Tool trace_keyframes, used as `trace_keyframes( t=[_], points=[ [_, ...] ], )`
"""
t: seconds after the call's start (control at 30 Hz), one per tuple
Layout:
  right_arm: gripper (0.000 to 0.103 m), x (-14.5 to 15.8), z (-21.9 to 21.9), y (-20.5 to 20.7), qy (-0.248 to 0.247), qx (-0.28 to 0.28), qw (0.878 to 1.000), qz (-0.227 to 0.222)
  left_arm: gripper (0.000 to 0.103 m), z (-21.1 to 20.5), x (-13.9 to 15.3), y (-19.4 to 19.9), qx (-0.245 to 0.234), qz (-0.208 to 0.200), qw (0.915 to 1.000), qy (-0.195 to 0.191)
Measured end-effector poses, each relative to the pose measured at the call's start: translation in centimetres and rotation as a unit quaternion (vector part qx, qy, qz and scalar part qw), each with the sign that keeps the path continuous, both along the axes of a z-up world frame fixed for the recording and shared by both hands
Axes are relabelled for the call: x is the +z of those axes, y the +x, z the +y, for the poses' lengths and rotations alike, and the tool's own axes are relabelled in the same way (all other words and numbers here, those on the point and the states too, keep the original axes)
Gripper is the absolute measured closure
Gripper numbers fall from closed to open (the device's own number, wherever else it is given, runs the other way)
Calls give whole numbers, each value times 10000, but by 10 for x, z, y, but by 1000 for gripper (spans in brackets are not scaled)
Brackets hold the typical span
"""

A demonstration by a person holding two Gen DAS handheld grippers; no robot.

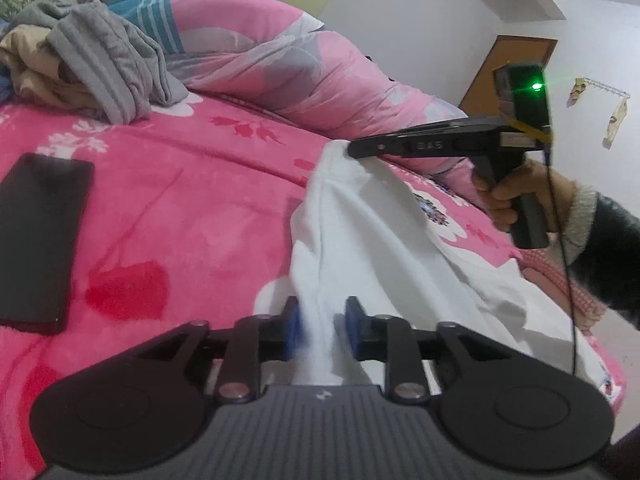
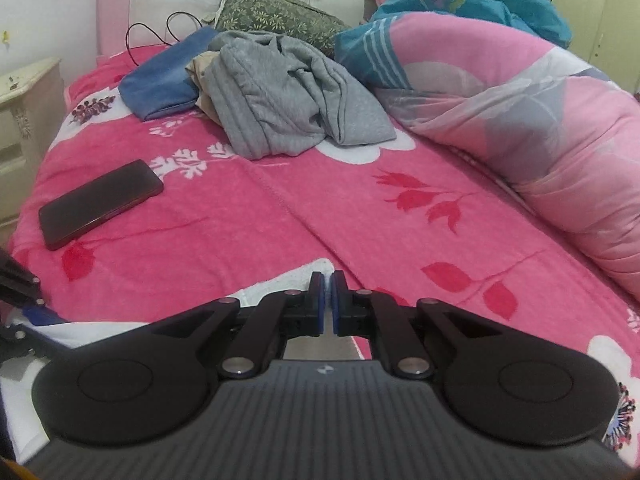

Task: Fold clothes

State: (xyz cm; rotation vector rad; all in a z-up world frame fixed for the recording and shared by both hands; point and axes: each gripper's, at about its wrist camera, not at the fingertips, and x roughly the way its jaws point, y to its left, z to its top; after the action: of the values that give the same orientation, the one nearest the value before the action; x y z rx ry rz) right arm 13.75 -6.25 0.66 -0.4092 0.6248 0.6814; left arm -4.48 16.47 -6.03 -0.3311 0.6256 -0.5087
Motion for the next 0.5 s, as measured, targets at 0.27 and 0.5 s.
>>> trace_keyframes(
  t=[0.27, 0.5],
  points=[
    [101, -14, 4, 10, 264, 91, 9996, 98, 99, 12, 0, -5, -236, -50, 9997, -96],
    [101, -28, 5, 13, 217, 222, 9994, 124, 99, 35, -10, -12, -182, 255, 9972, -672]
  ],
)
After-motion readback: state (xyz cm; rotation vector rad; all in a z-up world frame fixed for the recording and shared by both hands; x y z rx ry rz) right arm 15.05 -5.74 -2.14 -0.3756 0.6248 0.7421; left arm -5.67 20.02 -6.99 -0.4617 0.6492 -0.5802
